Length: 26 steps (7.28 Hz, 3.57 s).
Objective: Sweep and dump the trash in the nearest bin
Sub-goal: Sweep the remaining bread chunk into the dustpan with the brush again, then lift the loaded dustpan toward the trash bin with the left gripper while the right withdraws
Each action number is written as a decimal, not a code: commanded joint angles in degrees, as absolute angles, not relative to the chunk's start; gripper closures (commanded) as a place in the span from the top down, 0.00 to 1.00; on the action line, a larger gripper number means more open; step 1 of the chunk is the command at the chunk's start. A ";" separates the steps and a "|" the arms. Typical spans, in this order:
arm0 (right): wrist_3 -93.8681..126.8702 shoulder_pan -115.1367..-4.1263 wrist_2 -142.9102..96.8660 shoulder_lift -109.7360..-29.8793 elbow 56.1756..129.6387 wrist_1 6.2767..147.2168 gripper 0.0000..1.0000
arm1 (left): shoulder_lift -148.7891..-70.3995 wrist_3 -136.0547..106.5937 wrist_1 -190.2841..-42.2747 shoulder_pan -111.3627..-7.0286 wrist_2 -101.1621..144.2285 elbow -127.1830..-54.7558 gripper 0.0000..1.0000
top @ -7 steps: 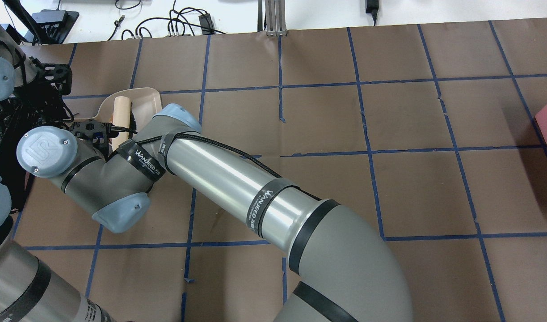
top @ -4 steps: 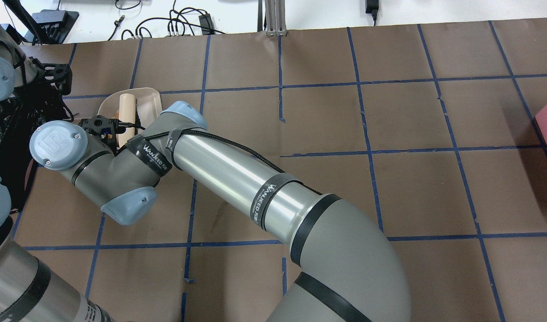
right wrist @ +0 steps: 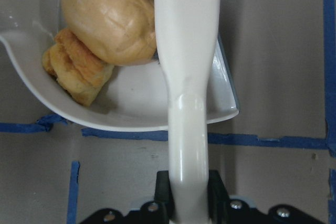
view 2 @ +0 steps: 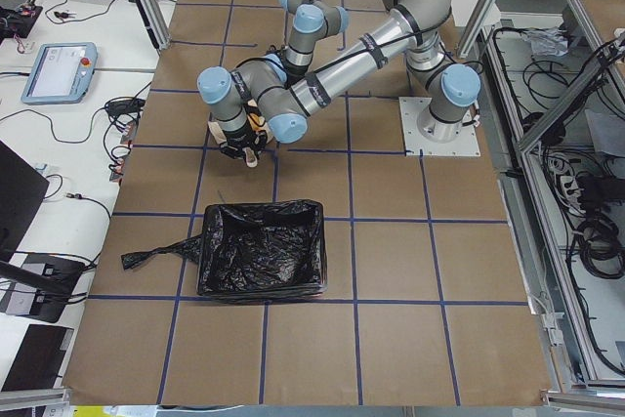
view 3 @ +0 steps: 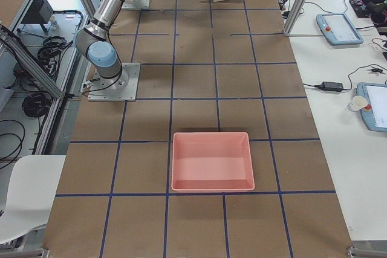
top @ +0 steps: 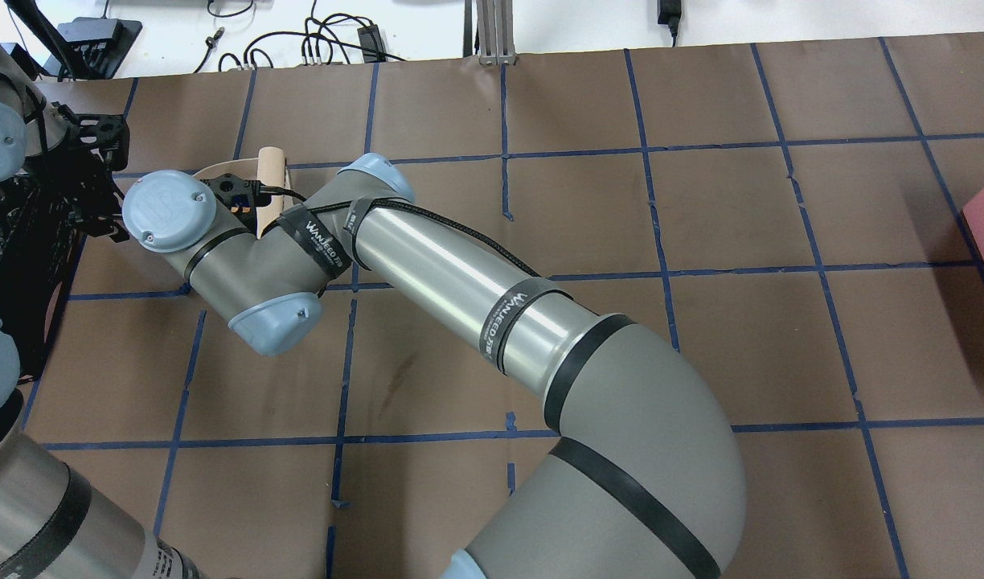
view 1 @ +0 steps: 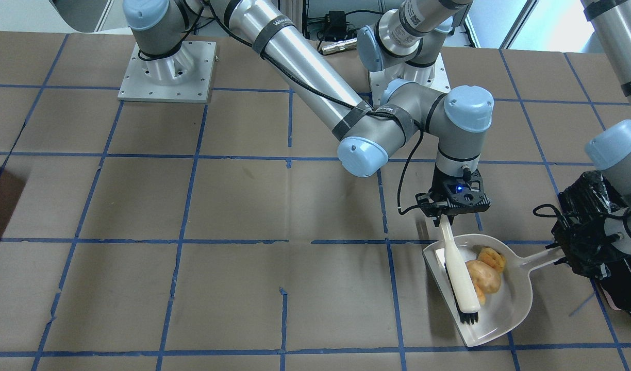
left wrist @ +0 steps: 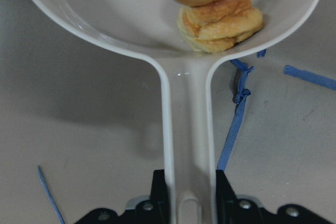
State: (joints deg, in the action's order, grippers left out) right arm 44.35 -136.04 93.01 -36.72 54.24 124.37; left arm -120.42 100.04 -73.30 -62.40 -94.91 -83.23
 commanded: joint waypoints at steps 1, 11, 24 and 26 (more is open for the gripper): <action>44.47 -135.79 93.08 -35.78 54.23 124.45 0.08 | -120.41 100.02 -73.30 -62.40 -94.92 -83.23 0.03; 27.61 -125.52 99.21 -44.20 59.93 116.99 0.08 | -119.62 98.44 -73.30 -59.16 -83.86 -86.21 0.03; 28.55 -122.07 90.54 -92.00 112.46 103.78 0.08 | -105.66 94.38 -84.18 -26.50 -76.77 -83.85 0.03; 29.35 -123.57 89.74 -87.22 115.39 115.25 0.08 | -105.29 99.12 -84.38 -18.49 -79.35 -83.32 0.03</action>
